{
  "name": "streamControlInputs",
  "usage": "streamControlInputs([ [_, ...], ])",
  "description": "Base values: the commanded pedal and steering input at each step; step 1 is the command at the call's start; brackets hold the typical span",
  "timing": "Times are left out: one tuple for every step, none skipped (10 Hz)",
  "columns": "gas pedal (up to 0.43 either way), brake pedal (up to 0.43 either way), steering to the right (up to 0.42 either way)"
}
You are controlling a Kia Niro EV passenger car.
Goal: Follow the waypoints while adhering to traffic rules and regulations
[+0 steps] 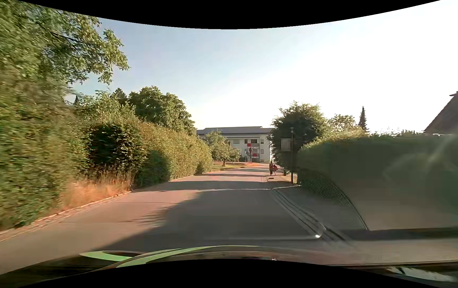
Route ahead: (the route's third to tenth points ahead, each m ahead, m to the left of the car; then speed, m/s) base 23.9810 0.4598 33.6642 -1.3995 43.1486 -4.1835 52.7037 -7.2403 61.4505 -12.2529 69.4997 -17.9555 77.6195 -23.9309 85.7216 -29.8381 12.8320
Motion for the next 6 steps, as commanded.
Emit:
streamControlInputs([
  [0.0,0.0,0.0],
  [0.0,0.0,0.004],
  [0.0,0.0,0.008],
  [0.0,0.006,0.012],
  [0.0,0.024,0.016],
  [0.0,0.049,0.021],
])
